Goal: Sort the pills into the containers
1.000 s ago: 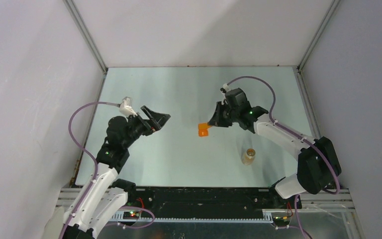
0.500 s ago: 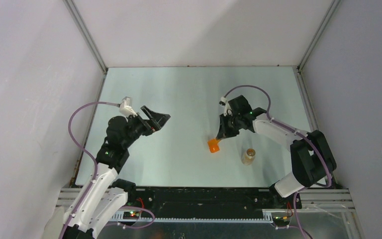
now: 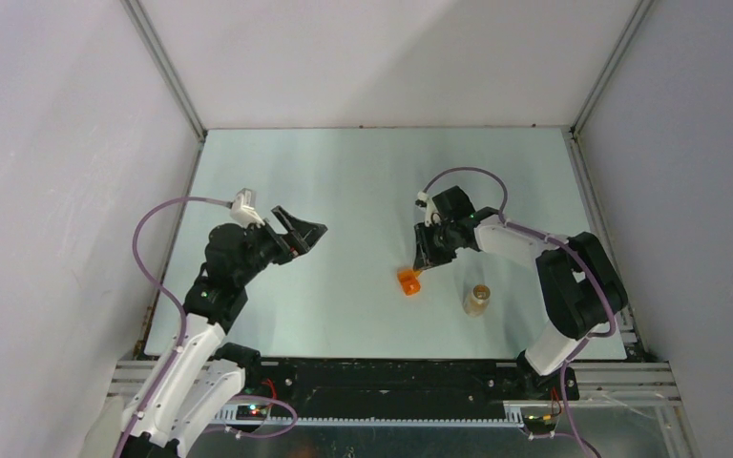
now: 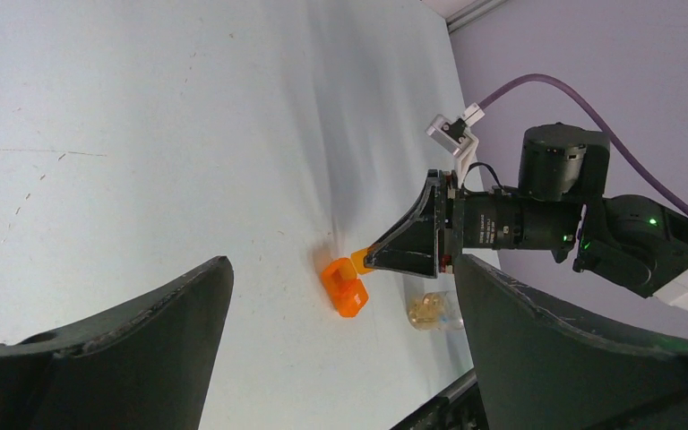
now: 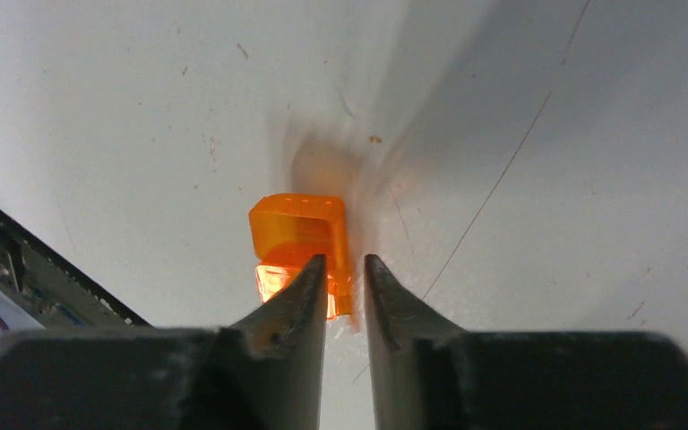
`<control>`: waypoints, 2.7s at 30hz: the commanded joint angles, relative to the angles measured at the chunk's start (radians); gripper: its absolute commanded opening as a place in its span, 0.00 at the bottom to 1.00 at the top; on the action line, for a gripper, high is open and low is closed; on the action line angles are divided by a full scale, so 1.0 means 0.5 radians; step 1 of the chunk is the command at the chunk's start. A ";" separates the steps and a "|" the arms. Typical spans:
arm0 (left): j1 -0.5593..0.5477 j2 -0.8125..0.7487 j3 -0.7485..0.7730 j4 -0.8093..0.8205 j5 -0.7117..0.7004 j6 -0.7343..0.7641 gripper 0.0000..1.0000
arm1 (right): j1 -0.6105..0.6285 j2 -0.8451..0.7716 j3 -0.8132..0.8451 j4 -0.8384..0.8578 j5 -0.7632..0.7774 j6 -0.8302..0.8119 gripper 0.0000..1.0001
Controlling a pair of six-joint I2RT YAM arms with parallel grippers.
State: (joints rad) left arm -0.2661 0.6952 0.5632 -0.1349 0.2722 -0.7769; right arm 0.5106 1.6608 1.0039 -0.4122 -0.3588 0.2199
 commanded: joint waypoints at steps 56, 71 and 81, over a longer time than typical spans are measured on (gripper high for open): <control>-0.261 0.064 0.043 0.024 -0.182 0.268 0.99 | 0.184 -1.082 -0.444 -0.876 1.124 0.966 0.41; -0.835 0.077 0.056 0.487 -0.178 0.803 0.95 | 0.211 -1.353 -0.051 -0.560 0.334 0.697 0.38; -1.178 0.206 0.162 0.450 0.278 1.518 0.94 | 0.394 -1.286 0.089 -0.216 -0.254 0.618 0.40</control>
State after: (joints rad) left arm -0.8291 0.7635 0.5789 0.0875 0.2874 -0.1982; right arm 0.6758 1.0111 0.9771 -0.6304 -0.3435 0.5617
